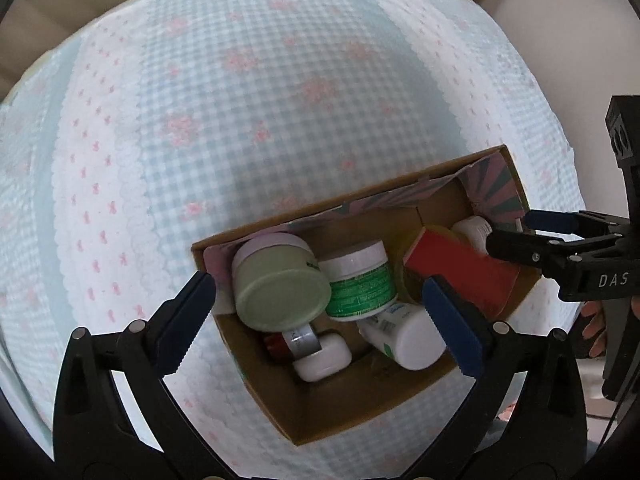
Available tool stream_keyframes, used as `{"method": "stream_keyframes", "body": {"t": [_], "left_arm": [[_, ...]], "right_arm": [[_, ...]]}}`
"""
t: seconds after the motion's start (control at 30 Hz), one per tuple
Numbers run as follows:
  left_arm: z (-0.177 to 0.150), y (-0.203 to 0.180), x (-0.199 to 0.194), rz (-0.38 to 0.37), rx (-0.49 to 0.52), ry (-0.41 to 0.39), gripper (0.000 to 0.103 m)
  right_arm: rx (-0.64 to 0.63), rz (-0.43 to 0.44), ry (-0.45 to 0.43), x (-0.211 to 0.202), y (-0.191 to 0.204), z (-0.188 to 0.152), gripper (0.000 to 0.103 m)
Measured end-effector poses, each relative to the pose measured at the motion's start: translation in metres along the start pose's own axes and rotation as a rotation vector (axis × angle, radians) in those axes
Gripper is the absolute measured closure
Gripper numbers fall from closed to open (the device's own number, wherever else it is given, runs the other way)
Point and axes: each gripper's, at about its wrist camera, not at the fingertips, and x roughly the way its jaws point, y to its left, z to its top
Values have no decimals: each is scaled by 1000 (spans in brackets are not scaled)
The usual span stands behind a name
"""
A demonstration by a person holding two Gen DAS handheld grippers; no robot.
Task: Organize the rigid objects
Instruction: 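Open both tools and withdraw them from the box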
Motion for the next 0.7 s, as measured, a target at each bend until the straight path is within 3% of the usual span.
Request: {"method": "stream_keyframes", "body": {"t": [0.37, 0.7], "left_arm": [[-28, -22, -45, 10, -3, -65, 0], [-50, -53, -99, 80, -13, -136, 0]], "right_arm": [[-2, -26, -76, -48, -6, -33, 8], [-19, -4, -170, -98, -12, -57, 8]]}}
